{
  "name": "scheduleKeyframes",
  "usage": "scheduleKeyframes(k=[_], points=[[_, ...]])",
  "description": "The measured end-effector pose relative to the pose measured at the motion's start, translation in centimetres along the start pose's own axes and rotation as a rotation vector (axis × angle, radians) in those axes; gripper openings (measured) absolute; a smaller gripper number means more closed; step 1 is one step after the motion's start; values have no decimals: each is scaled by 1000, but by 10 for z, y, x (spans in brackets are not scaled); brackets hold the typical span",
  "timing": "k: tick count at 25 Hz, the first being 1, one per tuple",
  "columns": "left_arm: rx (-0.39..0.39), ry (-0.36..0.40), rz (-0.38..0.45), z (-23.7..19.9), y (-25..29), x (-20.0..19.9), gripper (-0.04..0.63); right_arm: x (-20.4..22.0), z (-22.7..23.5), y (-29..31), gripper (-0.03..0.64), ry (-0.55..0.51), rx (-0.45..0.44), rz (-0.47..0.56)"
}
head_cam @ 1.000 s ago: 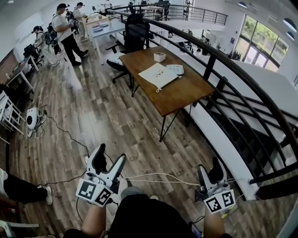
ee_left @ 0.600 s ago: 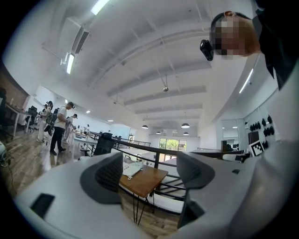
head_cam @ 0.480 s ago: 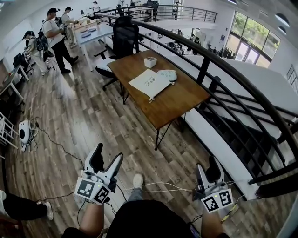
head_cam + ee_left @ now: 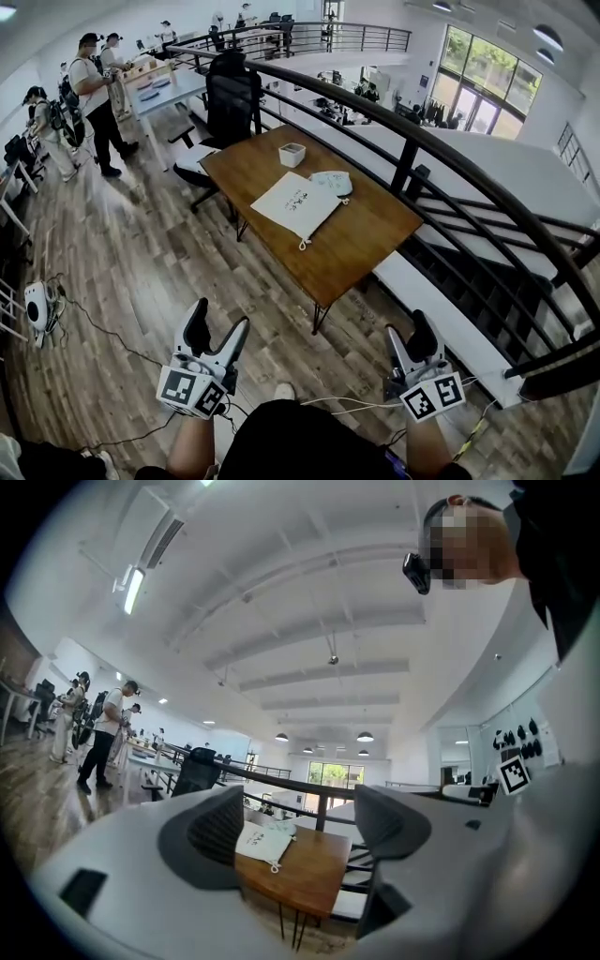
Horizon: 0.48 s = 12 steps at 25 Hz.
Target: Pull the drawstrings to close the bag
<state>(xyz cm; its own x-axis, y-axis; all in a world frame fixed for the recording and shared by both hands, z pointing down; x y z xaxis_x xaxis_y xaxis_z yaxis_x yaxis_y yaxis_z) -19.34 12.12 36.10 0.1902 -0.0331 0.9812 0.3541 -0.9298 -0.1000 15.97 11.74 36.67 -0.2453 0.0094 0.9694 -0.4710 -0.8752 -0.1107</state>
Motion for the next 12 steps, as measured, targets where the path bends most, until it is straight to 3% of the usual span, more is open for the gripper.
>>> scheduleKeyframes(k=[6, 12], points=[[26, 26, -16, -40, 27, 1, 364, -1, -14, 42, 324, -23, 9, 10], [56, -12, -51, -62, 62, 18, 364, 4, -8, 63, 390, -47, 44, -3]])
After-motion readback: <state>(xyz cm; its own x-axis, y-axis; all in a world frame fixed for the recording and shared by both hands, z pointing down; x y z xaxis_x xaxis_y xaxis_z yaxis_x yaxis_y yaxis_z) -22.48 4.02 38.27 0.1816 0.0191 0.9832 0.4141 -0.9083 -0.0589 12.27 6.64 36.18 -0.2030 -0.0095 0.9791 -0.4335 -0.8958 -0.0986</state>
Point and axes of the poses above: the fingertips, and each gripper's own axes: y forward along the fingers, z to its right, x out of its underside, the point moved 3 cm from there along -y, backward along the fingers
